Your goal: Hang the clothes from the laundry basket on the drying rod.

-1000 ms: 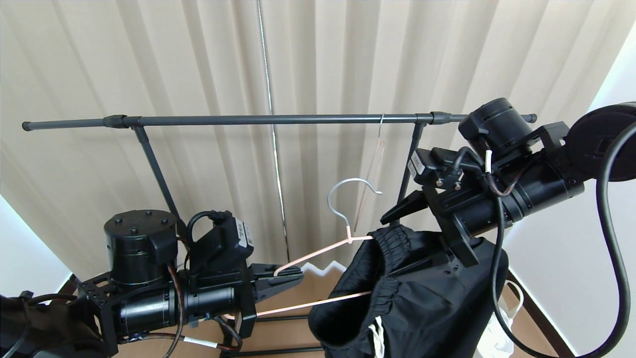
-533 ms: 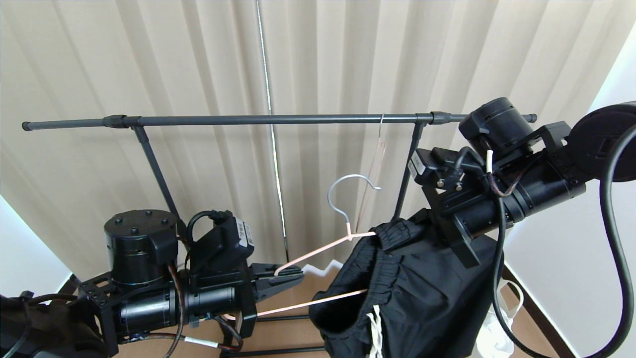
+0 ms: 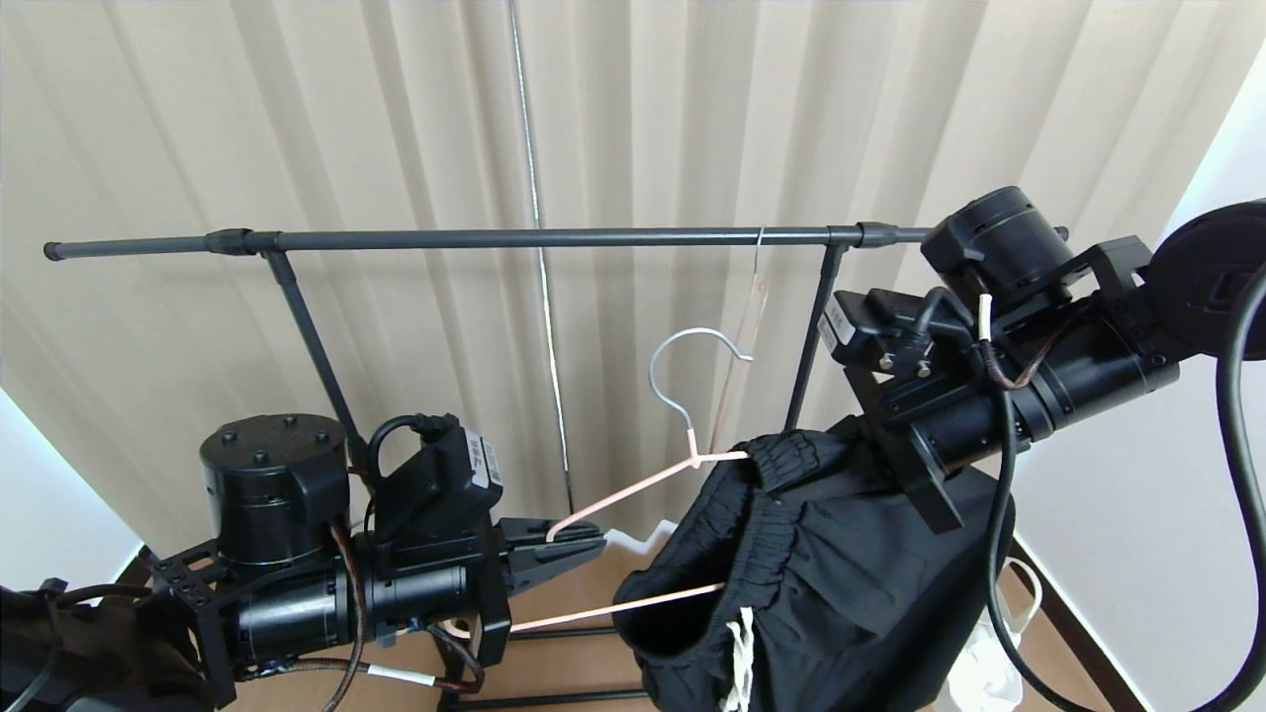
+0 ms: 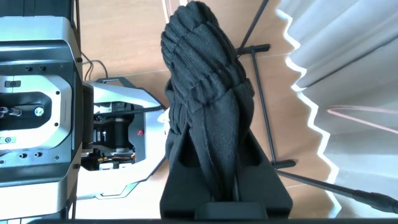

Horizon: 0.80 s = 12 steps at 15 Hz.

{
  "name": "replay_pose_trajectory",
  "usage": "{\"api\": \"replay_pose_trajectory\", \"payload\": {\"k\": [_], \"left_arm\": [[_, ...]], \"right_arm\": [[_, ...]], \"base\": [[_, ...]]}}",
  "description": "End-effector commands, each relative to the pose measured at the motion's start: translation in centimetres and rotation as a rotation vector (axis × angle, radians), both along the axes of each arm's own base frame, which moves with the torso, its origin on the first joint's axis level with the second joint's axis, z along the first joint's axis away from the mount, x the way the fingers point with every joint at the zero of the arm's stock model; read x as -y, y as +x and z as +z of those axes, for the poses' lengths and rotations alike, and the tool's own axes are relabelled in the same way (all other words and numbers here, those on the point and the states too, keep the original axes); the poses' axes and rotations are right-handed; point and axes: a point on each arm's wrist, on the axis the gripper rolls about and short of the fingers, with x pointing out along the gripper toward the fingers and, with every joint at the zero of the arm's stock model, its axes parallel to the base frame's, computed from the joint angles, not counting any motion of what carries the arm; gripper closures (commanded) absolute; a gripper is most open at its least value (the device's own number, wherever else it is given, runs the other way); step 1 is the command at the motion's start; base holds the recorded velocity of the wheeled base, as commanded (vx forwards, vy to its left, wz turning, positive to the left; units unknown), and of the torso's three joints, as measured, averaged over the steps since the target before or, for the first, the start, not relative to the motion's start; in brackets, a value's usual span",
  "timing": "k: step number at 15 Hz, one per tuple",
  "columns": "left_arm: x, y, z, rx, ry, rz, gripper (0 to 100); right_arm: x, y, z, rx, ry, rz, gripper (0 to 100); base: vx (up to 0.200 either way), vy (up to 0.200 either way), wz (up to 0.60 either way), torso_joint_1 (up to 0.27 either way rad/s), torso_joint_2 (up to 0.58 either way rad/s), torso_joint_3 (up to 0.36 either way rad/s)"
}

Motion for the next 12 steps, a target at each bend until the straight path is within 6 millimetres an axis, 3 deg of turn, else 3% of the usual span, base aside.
{"api": "replay_pose_trajectory", "payload": {"k": [1,2,3,8,12], "left_arm": [[0.0,0.1,0.0,0.009,-0.005,0.001,100],[0.0,0.1,-0.1,0.018,-0.006,0.000,100],[0.0,0.2,-0.1,0.027,-0.013,-0.001,0],[-0.5,-0.4,0.1,0.024,-0.035,0.015,0],[-3.6,-1.1,3.1,0.002,-0.182,0.210,0]], "right_arm": [[0.1,-0.2,0.2,0.007,0.003,0.001,100],[0.2,-0.3,0.4,0.009,0.006,0.001,100],[0.2,-0.5,0.4,0.006,0.005,0.000,100],[0.7,-1.4,1.1,0.013,0.010,-0.001,100],[1.3,-2.3,2.4,0.049,0.020,-0.027,100]], "base": [[0.000,0.000,0.00,0.000,0.00,0.000],[0.000,0.000,0.00,0.000,0.00,0.000],[0.000,0.000,0.00,0.000,0.00,0.000],[0.000,0.000,0.00,0.000,0.00,0.000],[0.000,0.000,0.00,0.000,0.00,0.000]]}}
